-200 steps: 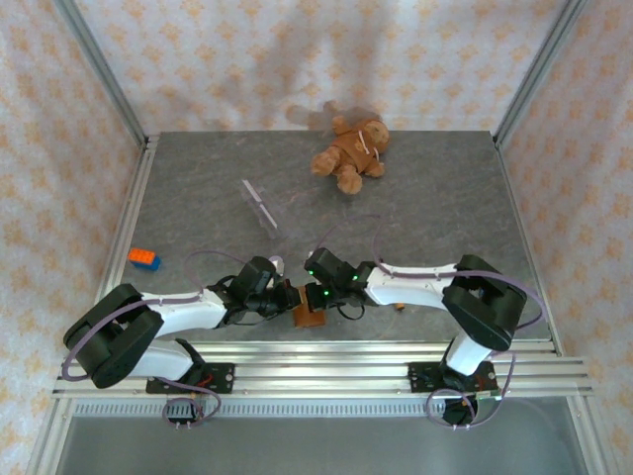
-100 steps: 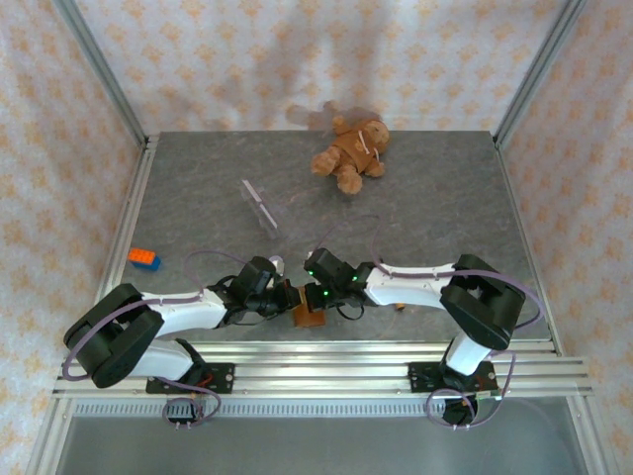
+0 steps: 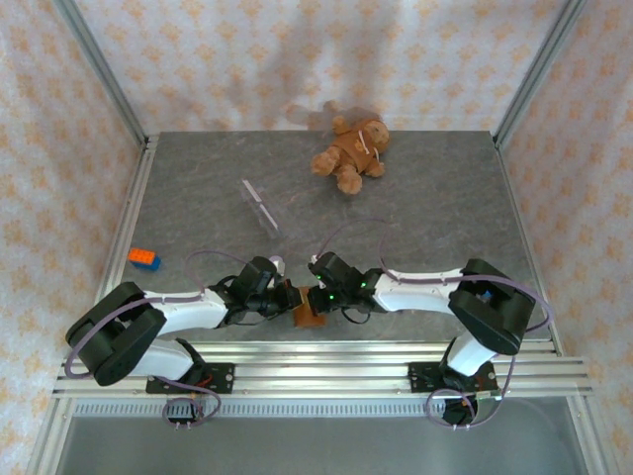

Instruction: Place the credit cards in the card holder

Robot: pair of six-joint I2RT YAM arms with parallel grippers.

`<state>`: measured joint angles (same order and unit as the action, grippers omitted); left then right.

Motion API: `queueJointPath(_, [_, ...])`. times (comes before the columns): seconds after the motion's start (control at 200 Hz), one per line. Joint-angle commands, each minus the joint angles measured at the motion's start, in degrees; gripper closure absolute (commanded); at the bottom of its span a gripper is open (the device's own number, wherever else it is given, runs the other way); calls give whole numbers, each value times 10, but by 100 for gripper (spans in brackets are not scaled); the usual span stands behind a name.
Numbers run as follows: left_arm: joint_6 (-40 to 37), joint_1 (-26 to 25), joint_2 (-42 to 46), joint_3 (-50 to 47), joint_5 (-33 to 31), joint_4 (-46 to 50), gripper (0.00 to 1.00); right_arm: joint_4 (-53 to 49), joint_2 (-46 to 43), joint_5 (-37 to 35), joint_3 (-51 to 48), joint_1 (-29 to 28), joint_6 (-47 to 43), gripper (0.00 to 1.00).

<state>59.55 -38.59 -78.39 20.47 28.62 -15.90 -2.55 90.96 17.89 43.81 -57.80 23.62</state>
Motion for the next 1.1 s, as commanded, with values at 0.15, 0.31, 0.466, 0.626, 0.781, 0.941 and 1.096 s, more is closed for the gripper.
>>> queueJointPath(0.15, [-3,3,-36,-21,-32,67,93,-36,20,40,-36,-3,-57,100])
queueJointPath(0.31, [0,3,-41,-23,-30,64,93,-24,25,59,-47,-5,-67,100])
queueJointPath(0.466, [5,3,-34,-22,-31,67,93,-23,10,56,-73,-4,-78,100])
queueJointPath(0.626, [-6,4,-30,-13,-39,99,93,-16,28,48,-98,-4,-63,100])
queueJointPath(0.781, [-8,6,-38,-11,-38,105,93,-12,28,40,-122,-4,-35,100])
queueJointPath(0.941, [-6,9,-38,-16,-46,110,93,13,6,38,-166,-4,-9,100])
queueJointPath(1.096, [-1,15,-45,-17,-54,119,94,30,16,37,-173,-4,-3,100])
